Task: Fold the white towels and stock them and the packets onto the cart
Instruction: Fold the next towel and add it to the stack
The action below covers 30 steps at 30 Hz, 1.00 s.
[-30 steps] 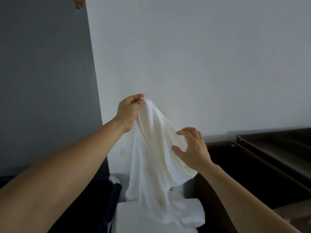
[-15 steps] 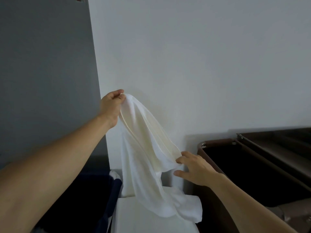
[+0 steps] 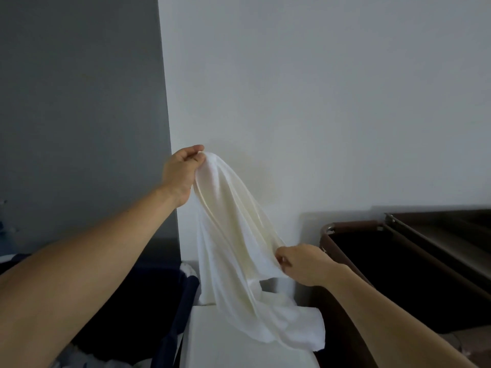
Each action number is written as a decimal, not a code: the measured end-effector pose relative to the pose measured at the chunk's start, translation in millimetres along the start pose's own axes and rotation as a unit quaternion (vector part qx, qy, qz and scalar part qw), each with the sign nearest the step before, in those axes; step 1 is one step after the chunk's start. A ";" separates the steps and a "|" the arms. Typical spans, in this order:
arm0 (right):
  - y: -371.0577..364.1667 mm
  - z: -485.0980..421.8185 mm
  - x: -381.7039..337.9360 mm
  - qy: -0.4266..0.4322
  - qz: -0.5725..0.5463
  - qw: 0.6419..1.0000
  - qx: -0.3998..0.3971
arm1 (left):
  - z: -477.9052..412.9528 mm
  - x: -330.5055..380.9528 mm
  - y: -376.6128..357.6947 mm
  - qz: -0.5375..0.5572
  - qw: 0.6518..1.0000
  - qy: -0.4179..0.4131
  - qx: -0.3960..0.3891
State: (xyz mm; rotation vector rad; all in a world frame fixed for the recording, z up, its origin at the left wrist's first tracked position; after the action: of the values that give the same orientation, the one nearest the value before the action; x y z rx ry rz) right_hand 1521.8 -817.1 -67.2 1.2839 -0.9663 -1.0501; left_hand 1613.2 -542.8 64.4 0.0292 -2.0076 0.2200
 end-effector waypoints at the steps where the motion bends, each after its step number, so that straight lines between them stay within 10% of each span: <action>1: 1.4 0.5 0.1 0.002 0.011 1.000 -0.005 | 0.3 -1.9 3.2 -0.006 1.000 -0.002 0.006; 8: -0.7 5.3 -13.9 0.025 0.014 0.994 -0.103 | -0.2 -13.6 0.2 -0.021 1.000 -0.012 -0.009; 25: 32.2 40.6 35.0 -0.020 -0.208 0.956 0.204 | -14.8 -30.2 35.1 -0.129 0.987 -0.016 0.095; 30: 39.3 47.1 47.4 -0.056 -0.255 0.946 0.190 | -12.2 -39.3 36.3 -0.163 0.984 -0.018 0.075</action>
State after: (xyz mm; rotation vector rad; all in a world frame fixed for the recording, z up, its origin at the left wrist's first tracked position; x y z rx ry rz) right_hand 1491.2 -875.2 -26.0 1.8766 -0.9745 -1.3874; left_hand 1636.9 -508.1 29.0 0.4558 -1.9849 0.1601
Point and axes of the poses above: each hand's wrist, its own z-axis away from the middle knuckle, its own y-axis out of the back of the hand, x = y × z, the point moved 4 cm from there along -z, towards the middle knuckle, and after that the axes turned 2 degrees about -y, right-handed, at the moved point
